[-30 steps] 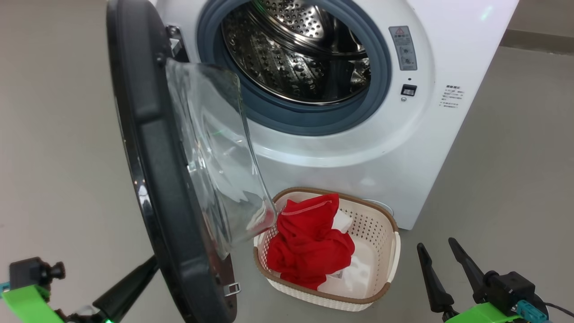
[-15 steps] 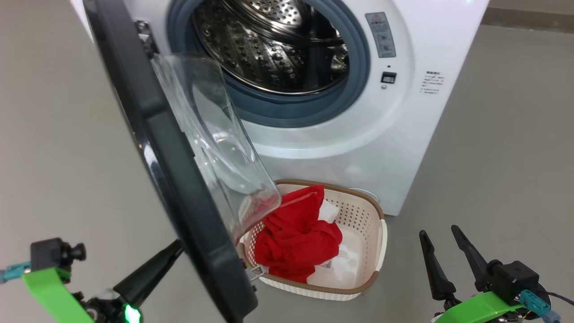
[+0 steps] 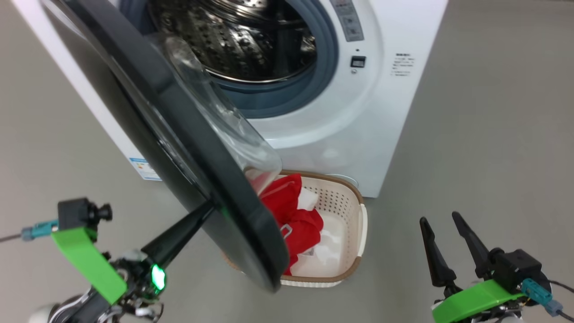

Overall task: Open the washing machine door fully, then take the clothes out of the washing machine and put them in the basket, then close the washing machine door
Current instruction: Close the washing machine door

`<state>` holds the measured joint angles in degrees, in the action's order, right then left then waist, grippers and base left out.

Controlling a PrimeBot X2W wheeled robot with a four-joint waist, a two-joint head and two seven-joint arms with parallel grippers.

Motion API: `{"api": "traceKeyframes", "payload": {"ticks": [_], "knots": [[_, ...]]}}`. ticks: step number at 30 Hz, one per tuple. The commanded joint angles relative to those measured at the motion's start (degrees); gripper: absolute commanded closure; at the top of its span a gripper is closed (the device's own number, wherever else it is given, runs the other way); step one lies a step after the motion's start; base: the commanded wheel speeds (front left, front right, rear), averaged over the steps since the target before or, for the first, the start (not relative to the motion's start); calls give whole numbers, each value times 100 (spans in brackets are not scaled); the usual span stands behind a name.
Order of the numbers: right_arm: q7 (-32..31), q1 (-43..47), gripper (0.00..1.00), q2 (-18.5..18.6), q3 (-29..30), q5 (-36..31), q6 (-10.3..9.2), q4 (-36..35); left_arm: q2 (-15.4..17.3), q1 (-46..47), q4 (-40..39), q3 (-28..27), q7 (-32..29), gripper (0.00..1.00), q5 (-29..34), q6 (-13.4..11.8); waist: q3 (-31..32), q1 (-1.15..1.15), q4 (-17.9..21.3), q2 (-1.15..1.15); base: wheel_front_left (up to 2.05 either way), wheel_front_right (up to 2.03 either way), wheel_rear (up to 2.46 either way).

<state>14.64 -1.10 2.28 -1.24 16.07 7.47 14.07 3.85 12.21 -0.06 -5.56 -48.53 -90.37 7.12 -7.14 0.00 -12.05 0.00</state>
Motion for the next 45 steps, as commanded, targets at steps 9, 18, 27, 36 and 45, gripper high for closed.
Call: {"api": "traceKeyframes", "payload": {"ticks": [9, 18, 27, 36, 45], "knots": [[36, -393, 0, 60, -121, 36, 2, -198, -38, 889, 181, 89, 597, 100, 242, 36, -366, 0, 549, 0, 0, 0, 0], [36, -551, 0, 60, -95, 118, 2, -247, 9, 1530, 483, 325, 1169, 100, 451, 36, -645, 0, 914, 0, 0, 0, 0], [36, -669, 0, 60, -83, 201, 2, -295, 157, 2142, 753, 512, 1742, 100, 534, 36, -887, 0, 1224, 0, 0, 0, 0], [36, -788, 0, 60, -98, 290, 2, -314, 386, 2783, 1131, 779, 2380, 100, 591, 36, -1056, 0, 1508, 0, 0, 0, 0], [36, -829, 0, 60, -98, 322, 2, -320, 606, 3215, 1575, 995, 2919, 100, 509, 36, -1084, 0, 1637, 0, 0, 0, 0]]}}
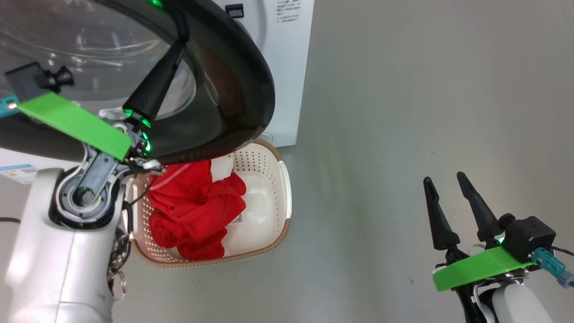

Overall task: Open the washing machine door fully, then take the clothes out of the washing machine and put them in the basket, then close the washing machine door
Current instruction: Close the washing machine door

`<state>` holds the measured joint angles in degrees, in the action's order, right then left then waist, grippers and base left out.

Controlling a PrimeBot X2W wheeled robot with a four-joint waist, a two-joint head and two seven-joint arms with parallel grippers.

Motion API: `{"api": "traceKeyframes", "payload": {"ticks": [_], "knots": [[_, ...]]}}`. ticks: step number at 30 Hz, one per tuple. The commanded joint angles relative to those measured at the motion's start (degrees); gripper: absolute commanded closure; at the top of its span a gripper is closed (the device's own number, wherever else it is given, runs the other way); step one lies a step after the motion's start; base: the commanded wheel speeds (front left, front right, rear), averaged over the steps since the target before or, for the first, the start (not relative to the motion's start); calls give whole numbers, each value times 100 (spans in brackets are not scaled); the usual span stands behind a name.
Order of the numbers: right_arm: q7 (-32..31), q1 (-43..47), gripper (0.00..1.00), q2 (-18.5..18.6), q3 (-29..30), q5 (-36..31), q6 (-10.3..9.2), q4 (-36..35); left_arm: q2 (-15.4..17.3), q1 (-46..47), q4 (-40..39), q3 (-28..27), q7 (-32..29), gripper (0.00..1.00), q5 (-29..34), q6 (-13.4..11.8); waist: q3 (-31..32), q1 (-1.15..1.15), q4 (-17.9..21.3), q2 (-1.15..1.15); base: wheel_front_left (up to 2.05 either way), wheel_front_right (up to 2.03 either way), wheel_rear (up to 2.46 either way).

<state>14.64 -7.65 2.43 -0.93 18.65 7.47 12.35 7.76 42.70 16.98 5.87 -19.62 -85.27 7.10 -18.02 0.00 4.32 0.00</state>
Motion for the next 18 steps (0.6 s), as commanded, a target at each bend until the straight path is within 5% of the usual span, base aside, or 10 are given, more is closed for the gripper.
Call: {"api": "traceKeyframes", "payload": {"ticks": [1, 18], "knots": [[36, -170, 0, 44, -119, 62, 2, -147, 236, 169, -114, -122, 58, 100, -25, 39, 12, 0, -2, 0, 0, 0, 0], [36, 84, 0, 44, 8, -85, 2, -88, 365, -1069, -302, 342, 613, 100, -240, 39, 431, 0, -340, 0, 0, 0, 0]]}}
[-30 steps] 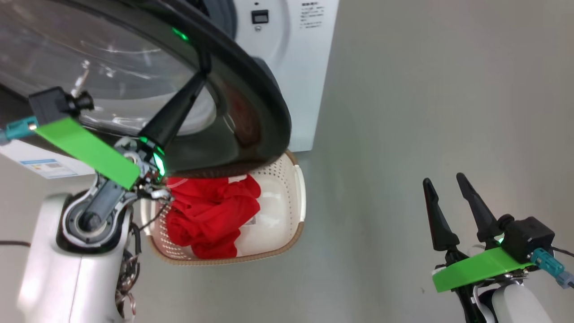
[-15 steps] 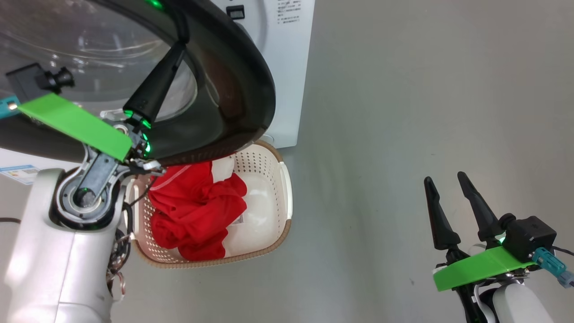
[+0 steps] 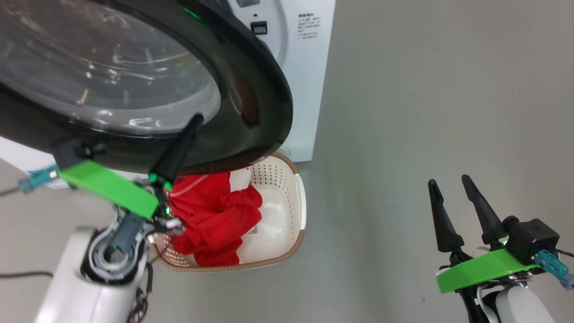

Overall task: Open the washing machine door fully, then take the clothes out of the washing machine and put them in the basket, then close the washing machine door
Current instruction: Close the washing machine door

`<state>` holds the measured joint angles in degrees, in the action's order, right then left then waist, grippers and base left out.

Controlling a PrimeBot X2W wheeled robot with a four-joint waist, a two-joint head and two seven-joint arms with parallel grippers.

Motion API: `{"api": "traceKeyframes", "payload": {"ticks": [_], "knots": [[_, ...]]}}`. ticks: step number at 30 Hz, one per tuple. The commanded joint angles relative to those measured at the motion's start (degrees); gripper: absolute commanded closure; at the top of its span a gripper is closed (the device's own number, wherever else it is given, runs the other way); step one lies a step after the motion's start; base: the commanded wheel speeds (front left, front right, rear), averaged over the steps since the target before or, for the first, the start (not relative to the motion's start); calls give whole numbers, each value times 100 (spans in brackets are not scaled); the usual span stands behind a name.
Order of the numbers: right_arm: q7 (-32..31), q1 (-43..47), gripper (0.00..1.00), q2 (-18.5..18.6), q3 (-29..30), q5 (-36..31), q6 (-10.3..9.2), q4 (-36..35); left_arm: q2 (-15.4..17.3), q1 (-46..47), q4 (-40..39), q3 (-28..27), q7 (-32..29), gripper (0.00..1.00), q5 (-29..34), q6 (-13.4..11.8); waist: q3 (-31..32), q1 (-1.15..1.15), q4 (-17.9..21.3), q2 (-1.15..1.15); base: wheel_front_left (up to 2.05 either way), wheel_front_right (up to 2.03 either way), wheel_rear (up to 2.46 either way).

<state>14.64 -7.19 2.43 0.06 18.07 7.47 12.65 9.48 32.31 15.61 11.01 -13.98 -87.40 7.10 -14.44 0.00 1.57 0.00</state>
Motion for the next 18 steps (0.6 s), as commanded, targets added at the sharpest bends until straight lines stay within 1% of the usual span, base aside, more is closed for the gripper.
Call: {"api": "traceKeyframes", "payload": {"ticks": [1, 3, 8, 10, 12, 13, 14, 15, 16, 17, 18], "knots": [[36, 61, 0, 44, -83, -37, 2, -117, 196, -136, -175, -157, 105, 100, -31, 39, 103, 0, -84, 0, 0, 0, 0], [36, 83, 0, 44, -76, -44, 2, -116, 210, -242, -183, -134, 158, 100, -19, 39, 127, 0, -100, 0, 0, 0, 0], [36, 163, 0, 44, -62, -84, 2, -110, 297, -733, -226, -15, 557, 100, 71, 39, 236, 0, -165, 0, 0, 0, 0], [36, 199, 0, 44, -54, -99, 2, -111, 348, -926, -265, 31, 738, 95, 106, 39, 283, 0, -186, 0, 0, 0, 0], [36, 243, 0, 44, -45, -113, 2, -109, 393, -1118, -290, 43, 930, 97, 95, 39, 342, 0, -203, 0, 0, 0, 0], [36, 271, 0, 44, -41, -119, 2, -107, 429, -1219, -304, 50, 1019, 95, 97, 39, 373, 0, -209, 0, 0, 0, 0], [36, 321, 0, 44, -26, -137, 2, -105, 540, -1410, -311, 111, 1216, 80, 187, 39, 426, 0, -224, 0, 0, 0, 0], [36, 351, 0, 44, -14, -148, 2, -105, 590, -1505, -314, 157, 1319, 75, 231, 39, 454, 0, -234, 0, 0, 0, 0], [36, 383, 0, 44, -2, -157, 2, -105, 647, -1598, -313, 202, 1433, 63, 277, 39, 479, 0, -241, 0, 0, 0, 0], [36, 416, 0, 44, 14, -166, 2, -105, 704, -1684, -310, 254, 1545, 55, 319, 39, 506, 0, -249, 0, 0, 0, 0], [36, 452, 0, 44, 28, -176, 2, -105, 751, -1769, -313, 301, 1650, 50, 330, 39, 529, 0, -255, 0, 0, 0, 0]]}}
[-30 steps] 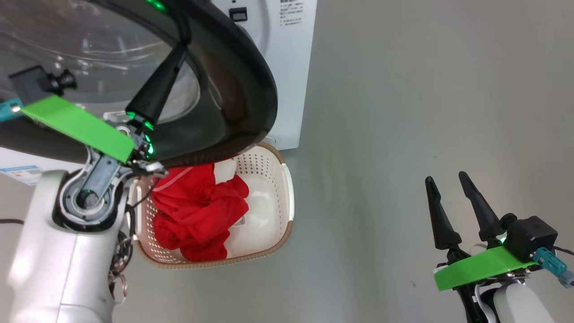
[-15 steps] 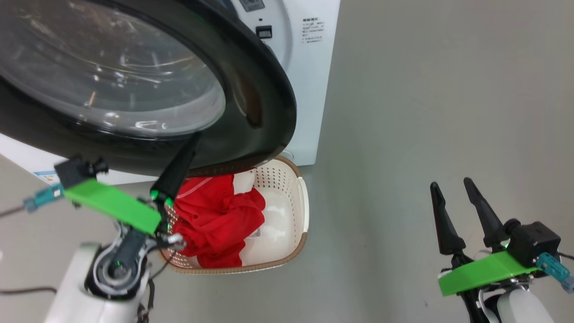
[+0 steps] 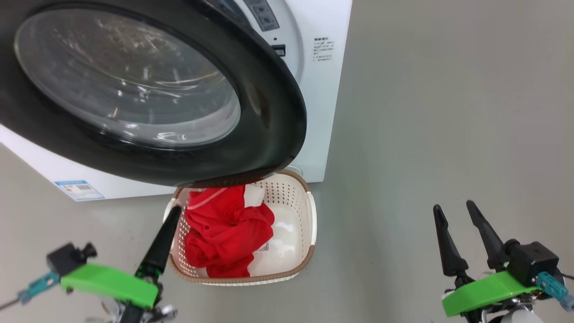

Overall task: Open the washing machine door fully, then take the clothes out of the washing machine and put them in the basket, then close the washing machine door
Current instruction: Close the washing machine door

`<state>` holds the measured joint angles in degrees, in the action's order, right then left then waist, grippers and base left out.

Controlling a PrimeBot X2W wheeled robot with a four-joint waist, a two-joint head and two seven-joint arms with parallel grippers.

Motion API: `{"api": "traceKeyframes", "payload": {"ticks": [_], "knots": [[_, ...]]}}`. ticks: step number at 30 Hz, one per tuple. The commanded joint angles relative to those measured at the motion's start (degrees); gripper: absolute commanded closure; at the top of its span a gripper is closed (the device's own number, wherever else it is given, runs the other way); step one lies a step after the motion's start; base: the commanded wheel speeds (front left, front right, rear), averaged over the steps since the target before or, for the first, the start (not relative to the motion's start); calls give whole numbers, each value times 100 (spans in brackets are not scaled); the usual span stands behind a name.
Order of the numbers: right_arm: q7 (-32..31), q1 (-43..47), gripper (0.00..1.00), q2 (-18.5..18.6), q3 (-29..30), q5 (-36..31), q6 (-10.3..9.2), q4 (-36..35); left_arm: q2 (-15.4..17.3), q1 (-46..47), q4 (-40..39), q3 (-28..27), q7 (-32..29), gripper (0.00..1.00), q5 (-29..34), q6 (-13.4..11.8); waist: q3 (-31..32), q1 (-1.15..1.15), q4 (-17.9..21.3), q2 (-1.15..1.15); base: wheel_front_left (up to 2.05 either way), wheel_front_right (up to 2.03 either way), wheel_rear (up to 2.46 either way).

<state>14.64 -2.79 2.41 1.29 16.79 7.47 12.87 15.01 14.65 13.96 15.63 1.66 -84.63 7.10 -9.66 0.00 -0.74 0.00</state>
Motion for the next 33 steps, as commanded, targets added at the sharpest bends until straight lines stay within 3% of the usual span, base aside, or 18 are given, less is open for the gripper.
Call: {"api": "traceKeyframes", "payload": {"ticks": [1, 3, 4, 11, 17, 23, 24, 26, 27, 33], "knots": [[36, 50, 0, 47, -79, -59, 2, -129, 249, -85, -153, -116, 187, 39, 62, 39, 74, 0, -30, 0, 0, 0, 0], [36, 125, 0, 47, -35, -77, 2, -138, 371, -241, -142, -14, 408, 9, 118, 39, 113, 0, -41, 0, 0, 0, 0], [36, 165, 0, 47, -9, -86, 2, -142, 409, -310, -139, 21, 511, 0, 94, 39, 134, 0, -47, 0, 0, 0, 0], [36, 423, 0, 47, 168, -105, 2, -179, 807, -690, 76, 305, 1113, 0, 234, 39, 256, 0, -76, 0, 0, 0, 0], [36, 542, 0, 47, 223, -130, 2, -197, 1107, -826, 386, 415, 1323, 0, 865, 39, 323, 0, -82, 0, 0, 0, 0], [36, 626, 0, 47, 289, -142, 2, -223, 886, -966, 458, -408, 1331, 0, 2303, 39, 353, 0, -125, 0, 0, 0, 0], [36, 626, 0, 47, 289, -142, 2, -223, 886, -966, 458, -408, 1331, 0, 2303, 39, 353, 0, -125, 0, 0, 0, 0], [36, 648, 0, 47, 310, -145, 2, -239, 698, -1046, 392, -792, 1332, 0, 3009, 39, 357, 0, -142, 0, 0, 0, 0], [36, 648, 0, 47, 310, -145, 2, -239, 698, -1046, 392, -792, 1332, 0, 3009, 39, 357, 0, -142, 0, 0, 0, 0], [36, 642, 0, 47, 341, -146, 2, -253, 377, -1176, 132, -1415, 1332, 0, 4600, 39, 364, 0, -164, 0, 0, 0, 0]]}}
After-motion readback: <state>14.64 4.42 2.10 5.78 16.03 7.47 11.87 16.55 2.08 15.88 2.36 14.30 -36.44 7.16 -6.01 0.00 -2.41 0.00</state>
